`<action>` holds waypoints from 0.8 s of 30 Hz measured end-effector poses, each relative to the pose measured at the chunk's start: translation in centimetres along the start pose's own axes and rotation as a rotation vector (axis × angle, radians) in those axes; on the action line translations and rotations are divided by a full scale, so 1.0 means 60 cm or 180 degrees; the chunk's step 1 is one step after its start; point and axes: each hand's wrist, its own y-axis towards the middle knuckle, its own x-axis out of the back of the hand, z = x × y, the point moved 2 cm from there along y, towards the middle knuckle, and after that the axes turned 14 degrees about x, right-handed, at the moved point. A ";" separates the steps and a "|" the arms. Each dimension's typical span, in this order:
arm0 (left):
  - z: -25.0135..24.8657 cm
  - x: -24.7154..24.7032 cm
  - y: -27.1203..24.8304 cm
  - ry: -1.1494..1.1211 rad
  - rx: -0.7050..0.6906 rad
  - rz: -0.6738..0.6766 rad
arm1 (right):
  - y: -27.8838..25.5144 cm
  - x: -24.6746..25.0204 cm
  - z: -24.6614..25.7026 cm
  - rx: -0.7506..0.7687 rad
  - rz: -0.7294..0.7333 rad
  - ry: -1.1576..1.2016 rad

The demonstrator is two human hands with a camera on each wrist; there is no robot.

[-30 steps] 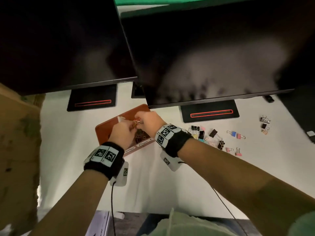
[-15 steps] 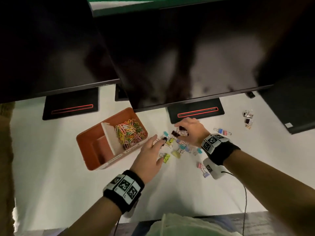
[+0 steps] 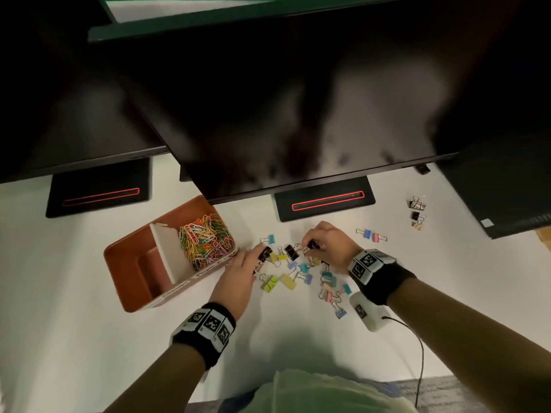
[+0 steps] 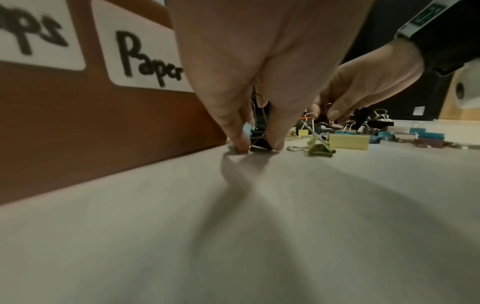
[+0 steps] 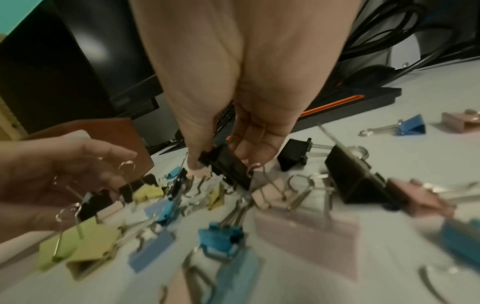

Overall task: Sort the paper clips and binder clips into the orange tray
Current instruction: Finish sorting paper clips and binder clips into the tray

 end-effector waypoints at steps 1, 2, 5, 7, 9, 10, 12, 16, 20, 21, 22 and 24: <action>0.000 0.003 -0.002 -0.0123 0.0057 -0.0006 | -0.002 0.007 -0.002 0.0021 -0.0042 0.0028; -0.001 0.006 -0.005 -0.0243 0.0085 -0.0032 | -0.003 0.013 -0.003 0.0033 -0.0083 0.0043; 0.000 0.015 -0.016 -0.0410 0.0062 -0.0143 | -0.005 0.027 -0.006 0.0037 -0.0197 0.0105; 0.003 0.019 -0.023 -0.0409 -0.0007 -0.0202 | -0.005 0.032 -0.005 0.0072 -0.0237 0.0154; 0.004 0.026 -0.029 -0.0421 -0.0200 -0.0304 | -0.007 0.036 -0.002 0.0131 -0.0320 0.0199; 0.002 0.031 -0.034 -0.0446 -0.0328 -0.0355 | -0.009 0.038 0.000 0.0165 -0.0382 0.0233; -0.003 0.043 -0.045 -0.0538 -0.0596 -0.0450 | -0.011 0.043 0.008 0.0247 -0.0479 0.0300; -0.011 0.097 -0.071 -0.0877 -0.0899 -0.0592 | -0.007 0.048 0.052 0.0631 -0.0549 0.0370; 0.027 0.193 -0.093 -0.1129 -0.0632 -0.1220 | 0.031 0.039 0.153 0.1183 -0.0480 0.0525; 0.048 0.215 -0.095 -0.1208 -0.0442 -0.1347 | 0.046 0.032 0.185 0.1323 -0.0461 0.0570; 0.071 0.233 -0.096 -0.1298 -0.0243 -0.1430 | 0.061 0.023 0.216 0.1462 -0.0440 0.0628; 0.118 0.257 -0.092 -0.1300 0.0140 -0.1524 | 0.094 0.000 0.279 0.1727 -0.0389 0.0706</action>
